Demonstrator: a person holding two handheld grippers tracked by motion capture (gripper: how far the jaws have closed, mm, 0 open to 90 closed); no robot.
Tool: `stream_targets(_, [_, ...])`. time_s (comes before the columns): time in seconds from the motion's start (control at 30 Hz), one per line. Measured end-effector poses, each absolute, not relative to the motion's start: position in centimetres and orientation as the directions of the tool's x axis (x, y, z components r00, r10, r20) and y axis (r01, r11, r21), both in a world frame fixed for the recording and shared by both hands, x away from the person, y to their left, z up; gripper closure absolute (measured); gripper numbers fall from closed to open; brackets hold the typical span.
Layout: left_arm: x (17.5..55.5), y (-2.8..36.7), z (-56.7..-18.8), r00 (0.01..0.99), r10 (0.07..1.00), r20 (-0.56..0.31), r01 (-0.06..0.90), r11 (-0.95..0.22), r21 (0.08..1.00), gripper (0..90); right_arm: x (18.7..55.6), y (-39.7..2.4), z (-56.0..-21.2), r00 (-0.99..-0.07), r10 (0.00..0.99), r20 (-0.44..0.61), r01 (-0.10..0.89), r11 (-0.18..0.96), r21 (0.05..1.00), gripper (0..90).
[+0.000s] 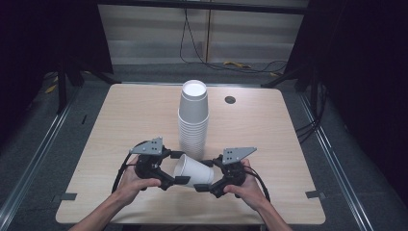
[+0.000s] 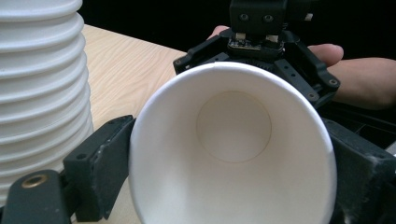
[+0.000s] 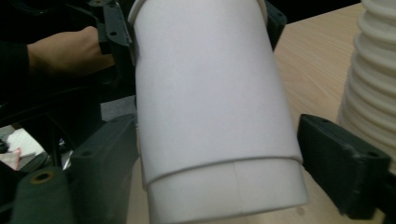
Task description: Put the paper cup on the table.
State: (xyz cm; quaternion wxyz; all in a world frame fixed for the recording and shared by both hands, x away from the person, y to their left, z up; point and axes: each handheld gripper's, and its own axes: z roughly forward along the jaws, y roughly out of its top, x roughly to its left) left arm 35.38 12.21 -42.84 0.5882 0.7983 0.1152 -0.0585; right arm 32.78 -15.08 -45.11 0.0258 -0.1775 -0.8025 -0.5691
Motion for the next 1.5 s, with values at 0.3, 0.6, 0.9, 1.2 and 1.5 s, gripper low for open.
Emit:
stream_targets(0.3, [35.7, 12.8, -42.8, 0.963, 0.134, -0.235, 0.265, -0.288, 0.920, 11.6, 32.7, -15.3, -44.9, -0.932, 0.273, 0.239, 0.316, 0.292, 0.903, 13.2])
stream_targets(0.6, [36.0, 13.2, -42.9, 0.959, 0.148, -0.243, 0.279, -0.314, 0.908, 11.5, 32.6, -15.8, -44.7, -0.933, 0.277, 0.232, 0.308, 0.276, 0.910, 13.1])
stream_targets(0.9, [36.8, 14.2, -42.4, 0.951, 0.196, -0.239, 0.295, -0.342, 0.892, 11.6, 32.9, -16.6, -44.3, -0.925, 0.312, 0.216, 0.303, 0.264, 0.916, 13.2])
stream_targets(1.2, [37.4, 15.2, -42.2, 0.945, 0.223, -0.240, 0.311, -0.374, 0.874, 11.6, 33.3, -18.4, -44.2, -0.900, 0.382, 0.209, 0.314, 0.236, 0.920, 13.2])
stream_targets(1.5, [38.3, 17.7, -41.1, 0.938, 0.271, -0.215, 0.308, -0.370, 0.876, 11.5, 33.6, -19.5, -44.2, -0.835, 0.522, 0.175, 0.335, 0.230, 0.914, 13.3])
